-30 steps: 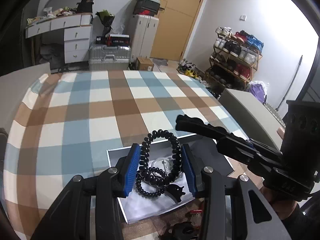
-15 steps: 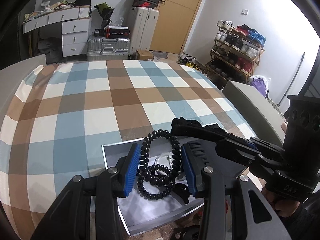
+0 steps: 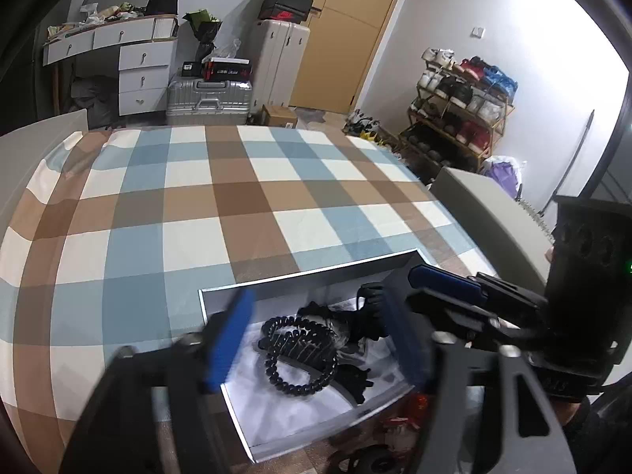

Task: Organize jewelry
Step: 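Open both grippers to drop the bracelet and scrunchie into the box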

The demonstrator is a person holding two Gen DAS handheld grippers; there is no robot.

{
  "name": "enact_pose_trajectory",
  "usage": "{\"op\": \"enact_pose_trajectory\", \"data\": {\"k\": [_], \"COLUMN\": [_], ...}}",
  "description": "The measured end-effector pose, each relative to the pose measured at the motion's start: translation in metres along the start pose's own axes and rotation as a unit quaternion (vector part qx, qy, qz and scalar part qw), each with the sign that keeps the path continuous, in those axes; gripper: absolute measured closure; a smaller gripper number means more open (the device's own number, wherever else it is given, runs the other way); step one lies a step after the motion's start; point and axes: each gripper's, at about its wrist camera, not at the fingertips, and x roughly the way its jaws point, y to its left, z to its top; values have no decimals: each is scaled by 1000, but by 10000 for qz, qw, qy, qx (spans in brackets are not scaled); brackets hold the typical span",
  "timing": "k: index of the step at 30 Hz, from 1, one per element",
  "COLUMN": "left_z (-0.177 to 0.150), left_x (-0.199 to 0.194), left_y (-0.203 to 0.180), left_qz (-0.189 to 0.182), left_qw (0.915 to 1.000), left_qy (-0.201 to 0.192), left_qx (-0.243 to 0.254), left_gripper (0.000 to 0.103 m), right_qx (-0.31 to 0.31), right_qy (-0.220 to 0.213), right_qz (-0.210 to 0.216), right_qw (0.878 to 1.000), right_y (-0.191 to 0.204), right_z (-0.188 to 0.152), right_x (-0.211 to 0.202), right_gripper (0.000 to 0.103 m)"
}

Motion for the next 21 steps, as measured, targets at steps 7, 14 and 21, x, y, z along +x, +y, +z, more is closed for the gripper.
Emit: {"op": "enact_pose_trajectory", "data": {"k": [7,14,21], "left_z": [-2,-3,-10], "left_x": [-7,-16,-21], "left_y": [-1,-6,-9], "left_qz": [134,293,370], "left_qw": [9999,9994,9990], "left_qy": [-84,-159,-249], "left_qx": [54,80,7], "left_gripper": [31,31,31], "right_qx": [164,170,160], "right_qy": [-255,-485,-733], "right_qz": [-92,-159,-252], "right_qw": [9995,9986,9969], "right_y": [-4,1,10], "right_z": [2,5,-2], "right_x": [-16,-33,-59], "right_gripper": [40,32,17]}}
